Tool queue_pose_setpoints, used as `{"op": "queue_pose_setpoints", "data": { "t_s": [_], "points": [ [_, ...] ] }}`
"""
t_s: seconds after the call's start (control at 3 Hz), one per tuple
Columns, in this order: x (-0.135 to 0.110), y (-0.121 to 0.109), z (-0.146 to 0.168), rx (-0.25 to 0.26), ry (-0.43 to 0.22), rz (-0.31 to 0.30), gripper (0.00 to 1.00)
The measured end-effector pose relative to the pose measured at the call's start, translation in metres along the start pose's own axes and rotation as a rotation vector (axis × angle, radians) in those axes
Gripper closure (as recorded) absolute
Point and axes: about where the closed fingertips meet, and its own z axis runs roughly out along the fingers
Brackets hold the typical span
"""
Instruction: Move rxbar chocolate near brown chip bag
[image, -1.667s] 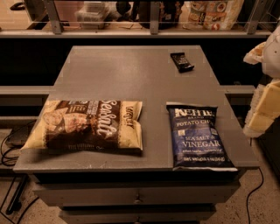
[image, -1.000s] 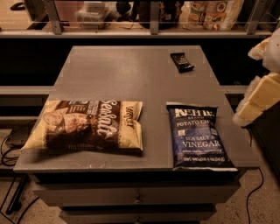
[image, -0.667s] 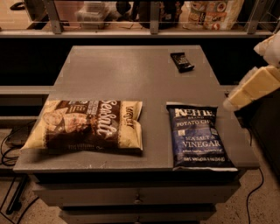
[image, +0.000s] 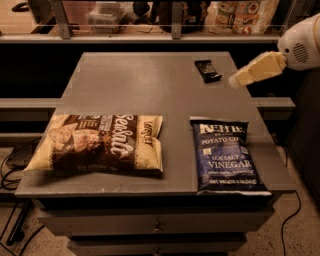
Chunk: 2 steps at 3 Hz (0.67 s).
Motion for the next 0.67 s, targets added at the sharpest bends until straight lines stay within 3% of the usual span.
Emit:
{"op": "queue_pose_setpoints", "data": {
  "t_s": [0.33,0.67],
  "points": [
    [-0.012,-0.027,0.033,0.010,-0.039,0.057,0.00],
    [-0.021,-0.041,0.086,-0.039,-0.044,0.105,0.00]
  ]
}}
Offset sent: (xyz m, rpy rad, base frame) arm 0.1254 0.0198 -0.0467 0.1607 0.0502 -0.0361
